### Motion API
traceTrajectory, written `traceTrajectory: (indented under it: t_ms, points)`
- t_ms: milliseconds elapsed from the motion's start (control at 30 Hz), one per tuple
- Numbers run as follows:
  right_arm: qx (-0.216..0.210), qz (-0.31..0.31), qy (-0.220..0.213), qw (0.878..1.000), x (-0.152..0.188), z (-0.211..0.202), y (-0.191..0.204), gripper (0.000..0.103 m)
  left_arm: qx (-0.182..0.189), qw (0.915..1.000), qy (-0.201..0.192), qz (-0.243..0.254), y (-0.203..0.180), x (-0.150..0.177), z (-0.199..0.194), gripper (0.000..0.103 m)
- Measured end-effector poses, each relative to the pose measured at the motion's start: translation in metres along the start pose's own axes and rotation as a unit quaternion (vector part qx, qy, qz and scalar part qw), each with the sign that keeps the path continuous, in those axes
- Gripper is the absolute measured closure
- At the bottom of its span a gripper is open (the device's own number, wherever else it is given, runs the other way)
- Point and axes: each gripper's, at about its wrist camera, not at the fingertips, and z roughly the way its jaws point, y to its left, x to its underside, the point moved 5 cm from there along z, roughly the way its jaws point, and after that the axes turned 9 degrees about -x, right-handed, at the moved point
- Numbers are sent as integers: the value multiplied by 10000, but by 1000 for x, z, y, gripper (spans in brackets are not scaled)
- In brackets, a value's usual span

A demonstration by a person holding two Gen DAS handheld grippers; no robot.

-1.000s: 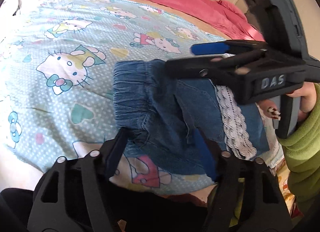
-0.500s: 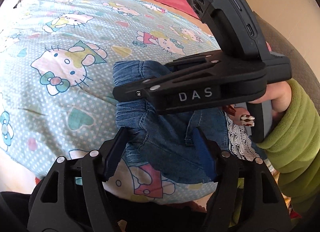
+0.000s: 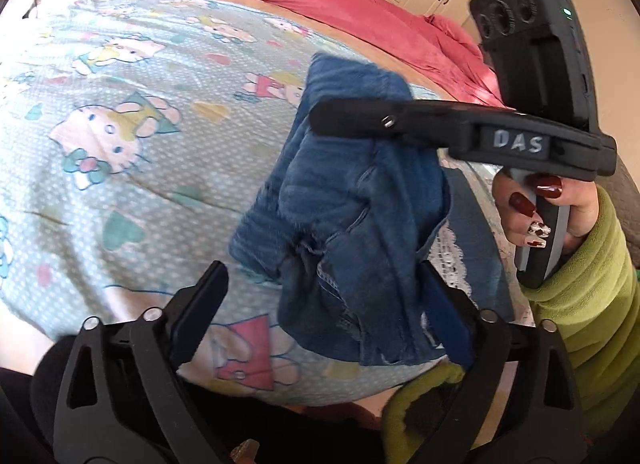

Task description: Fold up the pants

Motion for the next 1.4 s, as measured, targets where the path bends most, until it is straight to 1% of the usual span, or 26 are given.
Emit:
traceTrajectory:
  t_ms: [133, 200, 267, 300, 333, 367, 400, 433, 533, 600, 700, 800, 933, 1000, 1033, 1067, 1100, 1167, 1233, 1267, 1300, 1333, 1400]
  points:
    - [-125, 83, -355, 9993, 8, -28, -4, 77, 337, 9993, 119, -54, -18, -3, 4, 13]
    - [-166, 109, -482, 9986, 10, -39, -6, 77, 659, 9976, 164, -100, -31, -6, 5, 13]
    - [-212, 155, -635, 9976, 12, -52, -10, 77, 889, 9957, 178, -166, -41, -10, 6, 13]
    - [-212, 169, -690, 9972, 13, -56, -11, 77, 975, 9950, 142, -183, -47, -12, 6, 13]
    - [-213, 197, -780, 9965, 14, -63, -15, 77, 1043, 9943, 119, -162, -53, -14, 5, 16]
    - [-241, 239, -845, 9958, 16, -68, -18, 77, 1092, 9939, 81, -162, -58, -16, 4, 20]
    - [-266, 276, -894, 9953, 17, -72, -20, 76, 1150, 9932, 73, -188, -63, -17, 3, 29]
    - [-249, 313, -945, 9947, 20, -76, -25, 76, 1213, 9924, 73, -187, -69, -18, 3, 31]
    - [-253, 473, -1065, 9929, 30, -89, -36, 76, 1366, 9905, 20, -149, -81, -20, -2, 32]
    - [-229, 629, -1144, 9912, 36, -96, -45, 75, 1355, 9907, -37, -85, -89, -20, -5, 35]
    - [-134, 773, -1186, 9898, 46, -106, -54, 74, 1418, 9899, -32, -61, -97, -21, -5, 35]
    - [8, 860, -1200, 9890, 59, -117, -62, 72, 1499, 9886, -4, 101, -112, -18, -2, 35]
    - [241, 1046, -1316, 9855, 75, -137, -76, 63, 1662, 9857, 56, 285, -126, -16, 10, 35]
    - [461, 1185, -1359, 9825, 83, -145, -87, 61, 1767, 9835, 147, 349, -136, -14, 14, 35]
    - [532, 1335, -1446, 9790, 88, -153, -94, 61, 1832, 9821, 191, 401, -141, -12, 15, 35]
    - [580, 1417, -1489, 9769, 91, -158, -98, 59, 1863, 9813, 210, 448, -144, -9, 15, 35]
    - [721, 1540, -1507, 9738, 96, -164, -103, 53, 1914, 9798, 227, 527, -149, -7, 16, 35]
    - [867, 1657, -1534, 9703, 103, -172, -107, 46, 1988, 9776, 301, 621, -155, -1, 17, 35]
    - [1079, 1809, -1480, 9663, 113, -178, -108, 35, 2052, 9757, 321, 699, -159, 3, 14, 35]
    - [1224, 1898, -1439, 9635, 120, -180, -109, 22, 2017, 9762, 269, 751, -159, 3, 11, 34]
    - [1324, 1960, -1418, 9612, 125, -181, -109, 19, 1924, 9776, 146, 837, -157, 1, 7, 34]
    - [1398, 2003, -1347, 9603, 131, -180, -107, 19, 1825, 9792, 49, 888, -155, -1, 4, 33]
    - [1448, 2081, -1243, 9593, 140, -177, -103, 12, 1631, 9823, -100, 918, -148, -5, 0, 31]
